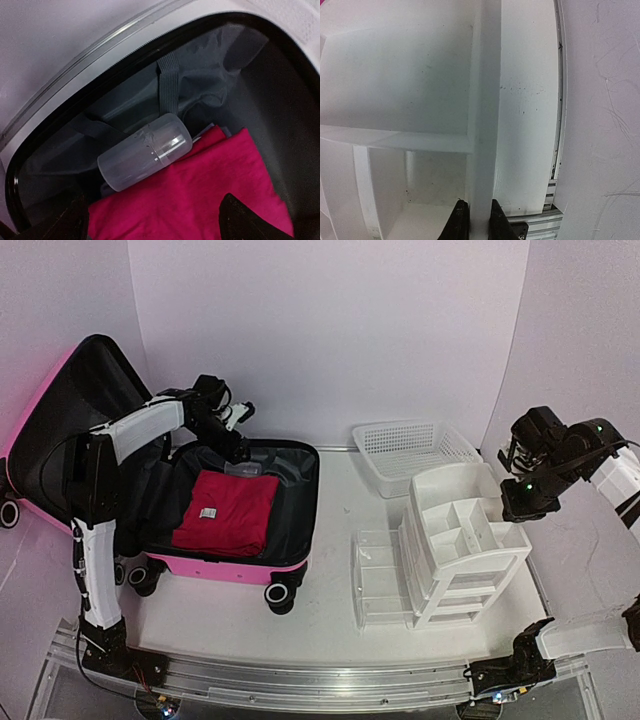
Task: Open, take out, and arrange the luggage
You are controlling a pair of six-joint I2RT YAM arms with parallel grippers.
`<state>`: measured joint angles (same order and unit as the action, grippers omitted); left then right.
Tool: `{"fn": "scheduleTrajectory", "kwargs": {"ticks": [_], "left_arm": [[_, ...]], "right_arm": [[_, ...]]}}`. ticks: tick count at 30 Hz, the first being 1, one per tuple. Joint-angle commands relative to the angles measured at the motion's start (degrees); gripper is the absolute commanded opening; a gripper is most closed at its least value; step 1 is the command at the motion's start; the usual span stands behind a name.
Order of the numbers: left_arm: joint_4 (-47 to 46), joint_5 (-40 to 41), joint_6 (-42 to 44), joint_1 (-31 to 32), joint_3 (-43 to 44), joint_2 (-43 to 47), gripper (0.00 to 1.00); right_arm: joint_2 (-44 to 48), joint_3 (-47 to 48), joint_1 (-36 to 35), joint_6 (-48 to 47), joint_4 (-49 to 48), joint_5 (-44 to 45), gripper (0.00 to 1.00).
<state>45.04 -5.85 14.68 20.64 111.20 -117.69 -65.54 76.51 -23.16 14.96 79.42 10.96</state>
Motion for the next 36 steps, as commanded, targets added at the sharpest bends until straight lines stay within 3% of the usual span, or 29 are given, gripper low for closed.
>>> {"fn": "scheduleTrajectory", "kwargs": {"ticks": [1,9,14,24,36], "left_arm": [[-2.4,-0.9,25.4,0.4,4.7,-2.6,0.90],[-6.0,-4.2,46.0,-0.1,3.9,-6.0,0.79],[-9.2,-3.3,53.4,-0.2,3.9,-8.3,0.76],[-11.2,-1.3,61.3,-0.4,6.3,-13.5,0.70],[-11.3,1.1,60.9,-0.5,8.8,-16.0,0.58]], "right_arm": [[0.0,0.4,-0.1,-2.5,0.9,-1.0,0.13],[-0.5,1.1,-0.1,-2.9,1.4,-1.2,0.13],[-1.2,0.9,-0.1,-2.9,1.6,-1.8,0.13],[-1.9,1.5,-0.1,-2.5,1.9,-2.4,0.12],[-2.0,2.7,-0.1,-2.0,2.5,-3.3,0.11]]}}
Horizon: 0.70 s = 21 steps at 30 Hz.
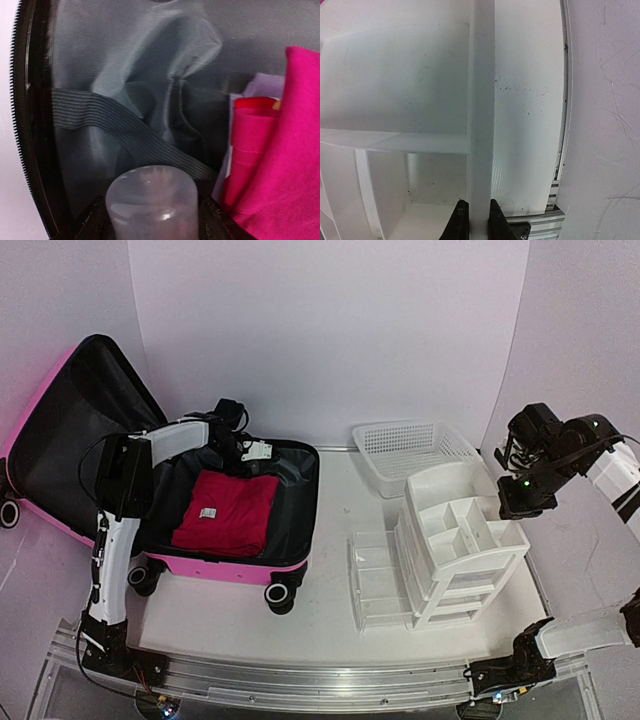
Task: Open, take out, and arrange the luggage
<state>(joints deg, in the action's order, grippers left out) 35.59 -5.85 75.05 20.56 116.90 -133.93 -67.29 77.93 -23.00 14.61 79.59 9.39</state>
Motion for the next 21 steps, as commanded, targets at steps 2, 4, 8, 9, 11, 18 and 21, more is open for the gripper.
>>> {"fn": "scheduleTrajectory", "kwargs": {"ticks": [2,4,8,9,11,18,21], "left_arm": [[-1.8,1.7,0.5,-0.4,2.7,0.6,0.48],[-1.8,1.6,0.2,-0.4,1.9,1.4,0.46],[-1.9,1.3,-1.1,-0.4,1.0,3.7,0.41],[-1.9,1.2,-1.7,-0.4,0.9,4.5,0.39],[-2.1,0.9,-3.9,-0.4,0.8,6.7,0.37],[-4.4,-8.9,-24.5,-0.4,-1.3,21.1,0.33],[-6.4,-18.6,-44.3,-0.4,-4.0,27.2,0.31]], "right_arm": [[0.0,1.3,-0.3,-1.6,2.3,-1.6,0.11],[0.2,1.6,-0.3,-1.6,2.3,-1.7,0.11],[0.1,1.9,-0.3,-1.8,2.3,-1.9,0.11],[0.1,1.9,-0.3,-1.8,2.3,-2.0,0.10],[0.2,2.0,-0.3,-1.8,2.3,-2.0,0.10],[0.4,1.3,-0.3,-1.9,0.8,-2.0,0.10],[0.6,0.4,-0.3,-1.6,-0.7,-2.4,0.10]]}}
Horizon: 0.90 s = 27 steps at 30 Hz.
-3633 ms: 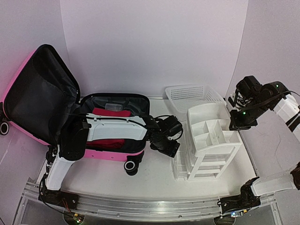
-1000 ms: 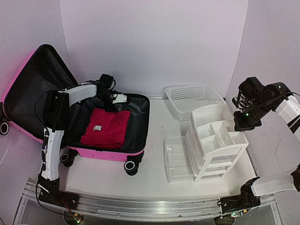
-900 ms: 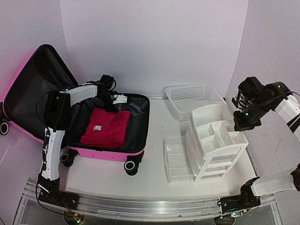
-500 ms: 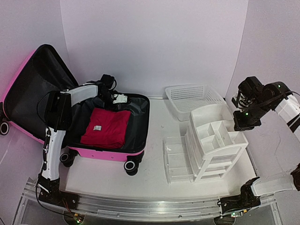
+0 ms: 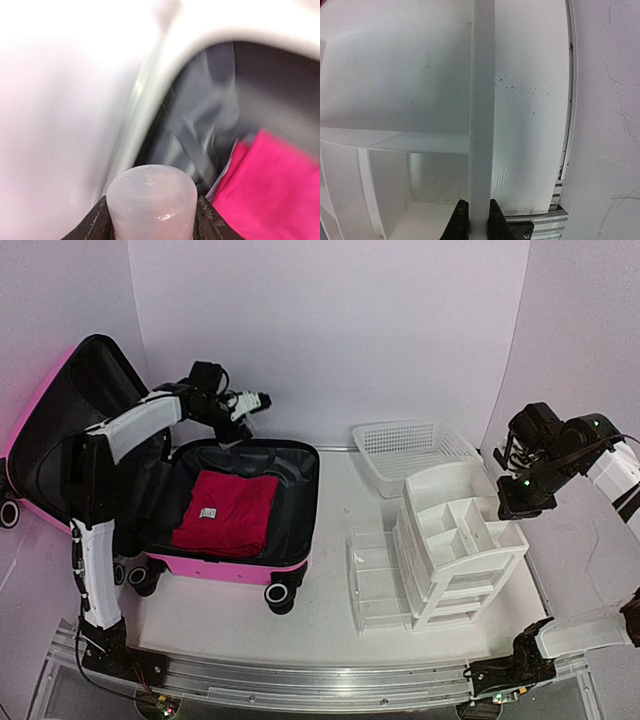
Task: Open, take out, and arrange the luggage
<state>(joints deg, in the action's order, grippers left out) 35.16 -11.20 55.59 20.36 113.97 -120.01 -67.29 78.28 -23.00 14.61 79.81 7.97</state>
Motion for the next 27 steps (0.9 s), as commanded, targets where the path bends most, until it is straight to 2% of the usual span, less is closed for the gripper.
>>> {"fn": "scheduleTrajectory", "kwargs": {"ticks": [1,5,7,9,11,13,18,22,25,27], "left_arm": [[-7.5,-16.9,-32.2,-0.2,-2.7,15.1,0.34],[-24.7,-30.3,-67.8,1.3,-15.4,20.8,0.33],[-30.4,-33.1,-80.3,4.8,-21.2,22.1,0.32],[-31.2,-31.3,-85.2,10.5,-26.1,23.5,0.31],[-32.4,-25.3,-89.1,16.7,-31.0,25.6,0.31],[-34.9,-19.9,-96.6,22.3,-35.3,26.7,0.31],[-36.3,-5.7,-108.1,31.1,-42.9,28.3,0.29],[-36.5,2.4,-114.5,36.7,-46.4,26.2,0.30],[-36.5,5.3,-118.7,38.2,-46.2,23.5,0.30],[-36.5,7.5,-118.6,38.9,-45.0,21.9,0.29]], "right_arm": [[0.7,-0.2,-0.2,-1.5,-1.5,-1.3,0.10],[0.5,-0.7,-0.3,-1.3,-2.4,-2.2,0.10],[0.7,-0.9,-0.2,-1.4,-2.4,-2.2,0.10],[1.2,-1.0,-0.3,-1.5,-2.4,-1.9,0.10],[1.9,-1.3,-0.3,-1.7,-2.4,-1.4,0.11],[2.3,-1.7,-0.2,-1.8,-2.5,-1.1,0.11],[2.3,-2.5,-0.2,-1.9,-2.8,-1.4,0.11],[2.2,-2.8,-0.3,-1.8,-3.1,-2.2,0.11],[2.3,-2.8,-0.3,-1.5,-3.3,-2.8,0.11],[2.5,-2.9,-0.2,-1.4,-3.3,-2.9,0.11]]}}
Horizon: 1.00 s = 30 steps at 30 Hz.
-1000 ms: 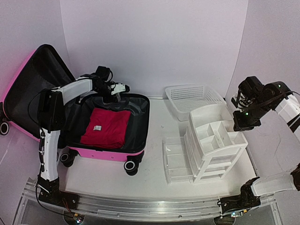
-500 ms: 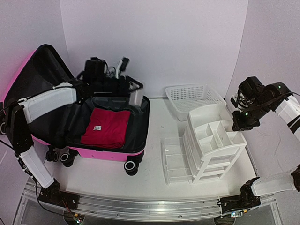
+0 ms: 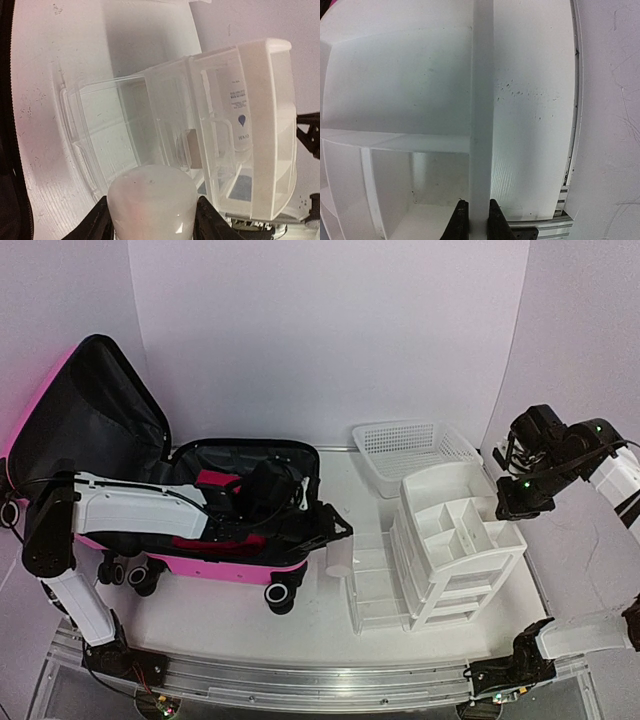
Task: Open, take out, and arrange the luggage
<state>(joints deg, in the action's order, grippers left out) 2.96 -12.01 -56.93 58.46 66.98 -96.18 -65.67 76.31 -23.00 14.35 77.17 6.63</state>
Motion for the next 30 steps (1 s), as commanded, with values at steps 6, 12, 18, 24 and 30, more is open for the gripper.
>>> {"fn": "scheduleTrajectory", "kwargs": {"ticks": [6,12,18,24,30], "left_arm": [[-4.3,10.6,-7.1,3.6,7.3,-8.7,0.31],[-4.3,8.9,-7.9,6.1,12.9,-16.2,0.37],[-4.2,8.2,-2.7,6.7,14.0,-16.9,0.73],[-4.1,6.8,9.8,6.8,11.7,-11.5,0.75],[-3.6,7.2,22.2,6.9,2.0,-3.8,0.49]], "right_arm": [[1.4,-1.1,-0.3,-0.9,-0.7,-1.6,0.11],[0.9,-1.3,-0.3,-0.8,-0.6,-1.9,0.11],[1.2,-1.6,-0.3,-0.7,-0.6,-2.1,0.11],[1.3,-1.8,-0.3,-0.8,-0.7,-1.9,0.11],[1.4,-1.4,-0.3,-1.1,-0.6,-1.7,0.11]]}}
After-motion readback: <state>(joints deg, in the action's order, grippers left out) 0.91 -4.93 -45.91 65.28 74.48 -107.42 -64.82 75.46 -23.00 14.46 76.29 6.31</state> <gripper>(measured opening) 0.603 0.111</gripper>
